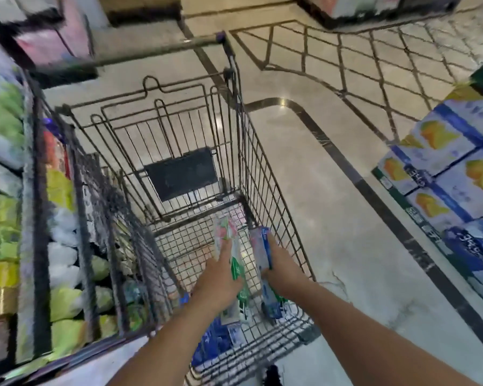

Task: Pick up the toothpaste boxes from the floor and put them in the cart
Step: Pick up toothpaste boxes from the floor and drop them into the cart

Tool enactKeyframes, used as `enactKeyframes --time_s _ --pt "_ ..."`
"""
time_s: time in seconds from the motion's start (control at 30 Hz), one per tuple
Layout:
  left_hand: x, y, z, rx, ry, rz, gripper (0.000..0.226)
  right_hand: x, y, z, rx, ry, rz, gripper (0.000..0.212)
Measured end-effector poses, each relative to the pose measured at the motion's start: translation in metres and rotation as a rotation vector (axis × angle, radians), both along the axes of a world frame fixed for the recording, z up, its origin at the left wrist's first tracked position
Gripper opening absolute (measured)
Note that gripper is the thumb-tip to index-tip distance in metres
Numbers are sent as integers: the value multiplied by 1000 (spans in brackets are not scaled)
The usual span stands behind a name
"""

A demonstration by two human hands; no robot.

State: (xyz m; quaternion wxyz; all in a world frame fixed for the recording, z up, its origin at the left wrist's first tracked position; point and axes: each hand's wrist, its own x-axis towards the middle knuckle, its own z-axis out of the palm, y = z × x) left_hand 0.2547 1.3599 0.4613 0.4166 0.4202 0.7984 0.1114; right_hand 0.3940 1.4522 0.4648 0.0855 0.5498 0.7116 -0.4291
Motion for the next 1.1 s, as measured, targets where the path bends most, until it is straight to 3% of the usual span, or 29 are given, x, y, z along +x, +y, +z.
enactKeyframes --time_s 0.17,0.3,0.47,0.67,1.1 --pt "33 8 -91 -88 -91 141 99 3 19 -89 -73 -48 0 88" --pt "56 0 -143 -178 -18 144 98 2 17 -151 -172 -108 -15 87" --pt "73 -11 -188 -236 68 128 102 0 -1 -197 -266 -147 25 59" --pt "81 -6 -194 -318 78 95 97 1 -8 -212 -256 -140 45 44" --pt "68 -9 -179 -417 141 -57 102 -2 -13 -216 -227 -169 70 37"
